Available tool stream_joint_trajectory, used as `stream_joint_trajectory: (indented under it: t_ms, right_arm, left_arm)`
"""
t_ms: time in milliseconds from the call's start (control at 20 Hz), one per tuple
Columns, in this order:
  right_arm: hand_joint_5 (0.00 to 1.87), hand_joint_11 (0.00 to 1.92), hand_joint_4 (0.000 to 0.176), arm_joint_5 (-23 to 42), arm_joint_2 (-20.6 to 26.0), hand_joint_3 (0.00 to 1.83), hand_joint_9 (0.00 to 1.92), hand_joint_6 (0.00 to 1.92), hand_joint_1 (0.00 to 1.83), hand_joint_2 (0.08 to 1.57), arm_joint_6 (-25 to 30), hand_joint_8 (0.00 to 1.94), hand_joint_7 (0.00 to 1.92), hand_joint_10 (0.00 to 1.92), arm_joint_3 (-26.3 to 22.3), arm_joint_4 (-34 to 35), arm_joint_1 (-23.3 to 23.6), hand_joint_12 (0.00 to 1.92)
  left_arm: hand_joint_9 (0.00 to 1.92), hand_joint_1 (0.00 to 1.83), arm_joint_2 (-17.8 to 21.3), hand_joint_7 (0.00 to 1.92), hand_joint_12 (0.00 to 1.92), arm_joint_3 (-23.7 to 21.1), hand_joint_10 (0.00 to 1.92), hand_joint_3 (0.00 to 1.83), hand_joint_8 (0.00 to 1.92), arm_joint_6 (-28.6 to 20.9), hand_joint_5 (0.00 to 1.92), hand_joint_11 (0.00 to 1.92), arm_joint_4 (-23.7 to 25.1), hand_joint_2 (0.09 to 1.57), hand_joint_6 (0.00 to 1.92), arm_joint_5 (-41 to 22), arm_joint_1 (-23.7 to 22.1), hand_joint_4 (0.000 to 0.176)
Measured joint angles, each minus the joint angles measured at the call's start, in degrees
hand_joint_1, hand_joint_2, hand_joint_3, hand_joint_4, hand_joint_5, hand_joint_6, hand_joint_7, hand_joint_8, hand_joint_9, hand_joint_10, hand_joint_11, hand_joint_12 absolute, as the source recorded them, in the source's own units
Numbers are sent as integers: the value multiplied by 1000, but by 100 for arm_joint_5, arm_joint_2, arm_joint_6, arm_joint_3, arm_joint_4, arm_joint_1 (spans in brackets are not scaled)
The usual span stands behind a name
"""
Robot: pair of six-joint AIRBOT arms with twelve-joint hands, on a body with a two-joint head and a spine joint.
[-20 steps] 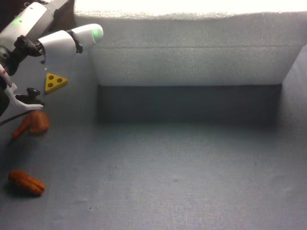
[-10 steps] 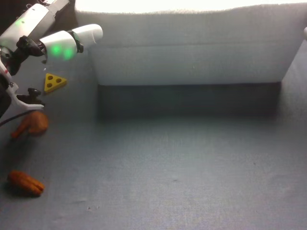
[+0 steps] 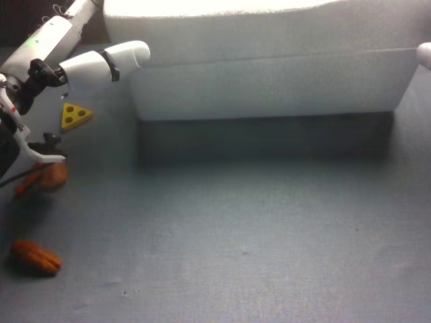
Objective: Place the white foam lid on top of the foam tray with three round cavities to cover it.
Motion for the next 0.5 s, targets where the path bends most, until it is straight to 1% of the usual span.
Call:
stream_joint_trajectory:
  t_ms: [50, 100, 150, 200, 250, 300, 350, 450, 500]
  right_arm:
    - [60, 0, 0, 63, 44, 1, 0, 118, 374, 1318, 2, 14, 91, 314, -72, 4, -79, 1248]
    - [12, 0, 0, 127, 96, 0, 0, 248, 366, 1327, 11, 6, 95, 315, -146, -9, -142, 1236]
    - [2, 0, 0, 227, 146, 0, 0, 282, 379, 1329, 20, 3, 82, 276, -221, -20, -205, 1210]
    - [0, 0, 0, 350, 195, 3, 0, 336, 375, 1344, 48, 2, 79, 273, -299, -24, -317, 1202]
    - [0, 0, 0, 442, 243, 3, 0, 360, 370, 1349, 61, 8, 95, 320, -367, -31, -389, 1214]
    - [0, 0, 0, 525, 264, 3, 0, 398, 392, 1356, 61, 17, 124, 402, -428, -31, -446, 1238]
    - [0, 0, 0, 568, 273, 1, 0, 372, 407, 1355, 57, 18, 136, 453, -452, -15, -487, 1287]
    - [0, 0, 0, 651, 310, 3, 0, 268, 416, 1362, 66, 5, 111, 423, -492, -26, -549, 1314]
    - [5, 0, 0, 654, 310, 0, 0, 304, 428, 1360, 63, 16, 139, 536, -492, -17, -551, 1468]
  left_arm:
    - [0, 328, 31, 0, 0, -37, 0, 8, 0, 0, 127, 1, 22, 1137, 20, -28, 31, 0]
    - [0, 329, 35, 0, 0, -46, 0, 9, 0, 0, 126, 0, 26, 1139, 19, -63, 46, 2]
    - [0, 322, 35, 0, 8, -50, 0, 11, 0, -7, 132, 17, 11, 1147, 20, -79, 57, 0]
    - [0, 328, 35, 0, 5, -50, 0, 10, 0, -17, 134, 7, 17, 1147, 18, -87, 61, 6]
    - [0, 335, 35, 0, 9, -50, 0, 13, 0, -22, 135, 13, 42, 1157, 17, -90, 63, 0]
    - [0, 342, 35, 0, 9, -50, 0, 13, 0, -22, 138, 9, 39, 1163, 16, -87, 66, 0]
    - [0, 349, 35, 0, 6, -50, 0, 14, 0, -22, 131, 1, 31, 1168, 12, -85, 66, 0]
    - [0, 350, 35, 0, 0, -50, 0, 12, 0, -22, 130, 0, 28, 1169, 10, -83, 66, 0]
    - [0, 370, 35, 0, 0, -46, 0, 11, 0, -22, 130, 0, 39, 1169, 9, -85, 66, 0]
